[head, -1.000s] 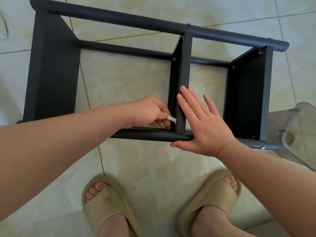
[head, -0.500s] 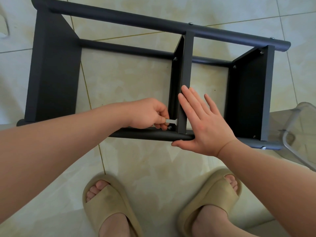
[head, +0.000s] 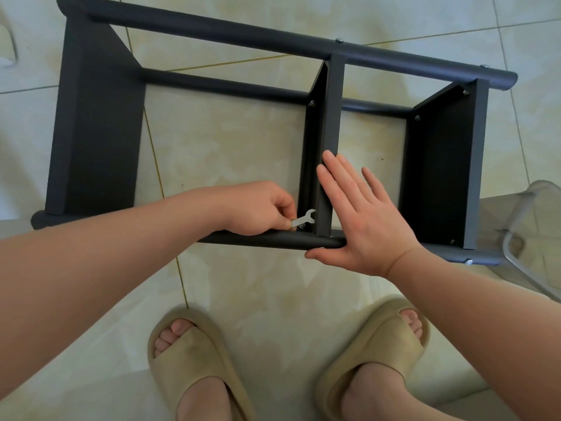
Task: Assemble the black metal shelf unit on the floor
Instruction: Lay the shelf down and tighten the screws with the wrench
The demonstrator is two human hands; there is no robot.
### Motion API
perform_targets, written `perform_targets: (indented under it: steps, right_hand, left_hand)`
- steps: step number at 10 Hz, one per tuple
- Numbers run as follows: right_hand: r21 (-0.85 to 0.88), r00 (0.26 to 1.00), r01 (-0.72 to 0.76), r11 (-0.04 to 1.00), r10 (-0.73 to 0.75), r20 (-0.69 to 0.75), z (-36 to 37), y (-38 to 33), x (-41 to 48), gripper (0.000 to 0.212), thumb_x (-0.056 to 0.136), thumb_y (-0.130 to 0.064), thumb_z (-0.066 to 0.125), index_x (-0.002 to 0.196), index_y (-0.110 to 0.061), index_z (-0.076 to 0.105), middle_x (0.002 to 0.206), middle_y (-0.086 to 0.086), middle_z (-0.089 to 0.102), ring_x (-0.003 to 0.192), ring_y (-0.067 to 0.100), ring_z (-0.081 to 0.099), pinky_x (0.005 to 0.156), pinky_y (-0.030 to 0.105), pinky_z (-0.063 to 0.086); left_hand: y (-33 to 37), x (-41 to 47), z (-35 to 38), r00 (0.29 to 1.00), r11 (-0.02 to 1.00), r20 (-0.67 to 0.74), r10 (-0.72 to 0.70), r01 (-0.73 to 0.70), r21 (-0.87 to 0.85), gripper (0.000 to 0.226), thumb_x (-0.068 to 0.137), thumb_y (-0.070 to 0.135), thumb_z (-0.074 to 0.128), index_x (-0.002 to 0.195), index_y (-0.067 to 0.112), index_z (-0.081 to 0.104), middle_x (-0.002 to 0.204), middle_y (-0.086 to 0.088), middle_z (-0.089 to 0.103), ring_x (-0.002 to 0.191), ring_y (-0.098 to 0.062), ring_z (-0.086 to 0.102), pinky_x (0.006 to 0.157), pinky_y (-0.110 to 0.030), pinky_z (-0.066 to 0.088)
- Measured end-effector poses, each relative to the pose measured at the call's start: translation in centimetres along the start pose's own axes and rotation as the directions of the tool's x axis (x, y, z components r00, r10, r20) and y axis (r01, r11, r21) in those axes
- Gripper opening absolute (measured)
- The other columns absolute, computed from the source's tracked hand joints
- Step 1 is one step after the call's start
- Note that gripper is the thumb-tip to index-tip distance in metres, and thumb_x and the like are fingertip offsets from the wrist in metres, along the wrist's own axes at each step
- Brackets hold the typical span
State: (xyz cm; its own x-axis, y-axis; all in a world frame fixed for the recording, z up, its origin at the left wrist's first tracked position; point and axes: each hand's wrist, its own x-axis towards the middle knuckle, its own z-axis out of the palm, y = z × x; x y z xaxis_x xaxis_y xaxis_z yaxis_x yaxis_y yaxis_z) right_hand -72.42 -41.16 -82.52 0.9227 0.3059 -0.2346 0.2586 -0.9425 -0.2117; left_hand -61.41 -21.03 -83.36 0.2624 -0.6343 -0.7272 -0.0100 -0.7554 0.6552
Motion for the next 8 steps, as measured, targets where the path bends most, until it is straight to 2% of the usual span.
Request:
perform_targets:
  steps: [1, 2, 3, 4, 5, 6, 7, 8]
  right_hand:
    - [0.005, 1.000, 0.000, 1.000, 0.000, -0.005, 0.1, 0.0, 0.0, 0.116, 0.081, -0.082, 0.049, 0.161, -0.006, 0.013, 0.170, 0.008, 0.003, 0.157, 0.024, 0.000, 0.122, 0.058, 0.019]
    - [0.005, 1.000, 0.001, 1.000, -0.001, -0.009, 0.1, 0.0, 0.0, 0.116, 0.081, -0.082, 0.048, 0.161, -0.006, 0.012, 0.170, 0.008, 0.002, 0.157, 0.024, 0.000, 0.122, 0.057, 0.020]
    - [0.007, 1.000, 0.002, 1.000, -0.002, -0.009, 0.1, 0.0, 0.0, 0.116, 0.081, -0.083, 0.047, 0.161, -0.006, 0.012, 0.170, 0.008, 0.002, 0.157, 0.024, 0.000, 0.123, 0.057, 0.020]
    - [0.005, 1.000, 0.002, 1.000, -0.002, 0.000, 0.0, 0.0, 0.0, 0.116, 0.081, -0.083, 0.046, 0.162, -0.007, 0.011, 0.170, 0.008, 0.001, 0.157, 0.024, -0.001, 0.123, 0.057, 0.019]
    - [0.006, 1.000, 0.002, 1.000, -0.002, 0.004, 0.0, 0.0, 0.0, 0.117, 0.081, -0.083, 0.047, 0.162, -0.007, 0.010, 0.170, 0.008, 0.001, 0.157, 0.025, -0.001, 0.123, 0.057, 0.019]
    - [0.006, 1.000, 0.002, 1.000, -0.002, 0.002, 0.0, 0.0, 0.0, 0.117, 0.081, -0.083, 0.047, 0.161, -0.006, 0.011, 0.170, 0.008, 0.001, 0.157, 0.025, -0.001, 0.123, 0.056, 0.020]
    - [0.007, 1.000, 0.004, 1.000, -0.004, 0.004, 0.0, 0.0, 0.0, 0.116, 0.082, -0.083, 0.048, 0.161, -0.006, 0.012, 0.170, 0.008, 0.001, 0.157, 0.024, -0.001, 0.123, 0.056, 0.020]
    - [0.012, 1.000, 0.004, 1.000, -0.004, 0.005, 0.0, 0.0, 0.0, 0.116, 0.082, -0.083, 0.047, 0.161, -0.006, 0.012, 0.170, 0.008, 0.001, 0.157, 0.024, -0.001, 0.123, 0.056, 0.019]
  left_hand:
    - [-0.1, -0.1, -0.2, 1.000, 1.000, -0.012, 0.010, -0.009, 0.002, 0.017, 0.093, 0.024, 0.065, 0.079, 0.033, 0.067, 0.062, 0.024, 0.063, 0.059, 0.005, 0.056, 0.065, -0.023, 0.040]
    - [-0.1, -0.2, -0.5, 0.999, 0.999, -0.044, 0.022, -0.019, 0.050, 0.013, 0.091, 0.025, 0.068, 0.084, 0.036, 0.068, 0.069, 0.025, 0.067, 0.064, 0.010, 0.060, 0.066, -0.018, 0.042]
    - [0.1, -0.1, -0.4, 0.990, 0.994, -0.131, 0.054, -0.040, 0.105, 0.010, 0.092, 0.023, 0.066, 0.095, 0.032, 0.068, 0.084, 0.016, 0.070, 0.077, 0.004, 0.063, 0.068, -0.015, 0.045]
    - [0.7, 0.2, -0.2, 0.973, 0.990, -0.209, 0.103, -0.081, 0.113, 0.014, 0.093, 0.020, 0.062, 0.090, 0.033, 0.064, 0.086, 0.017, 0.065, 0.082, 0.000, 0.061, 0.070, -0.013, 0.044]
    - [0.8, 0.3, -0.2, 0.970, 0.995, -0.222, 0.095, -0.083, 0.063, 0.018, 0.092, 0.018, 0.062, 0.086, 0.035, 0.063, 0.083, 0.018, 0.063, 0.079, 0.004, 0.058, 0.067, -0.012, 0.040]
    - [0.8, 0.5, -0.3, 0.964, 0.996, -0.257, 0.063, -0.078, -0.048, 0.013, 0.091, 0.017, 0.066, 0.086, 0.029, 0.066, 0.085, 0.013, 0.065, 0.078, 0.000, 0.058, 0.070, -0.013, 0.043]
    - [1.1, 0.5, -0.1, 0.973, 0.932, -0.229, -0.037, -0.049, -0.359, 0.008, 0.091, 0.013, 0.067, 0.086, 0.019, 0.068, 0.086, 0.003, 0.071, 0.084, -0.009, 0.067, 0.080, -0.024, 0.054]
    - [1.6, 0.5, 0.5, 0.989, 0.756, -0.106, -0.105, 0.011, -0.654, 0.008, 0.094, 0.009, 0.061, 0.087, 0.012, 0.064, 0.083, -0.001, 0.076, 0.083, -0.012, 0.074, 0.077, -0.029, 0.059]
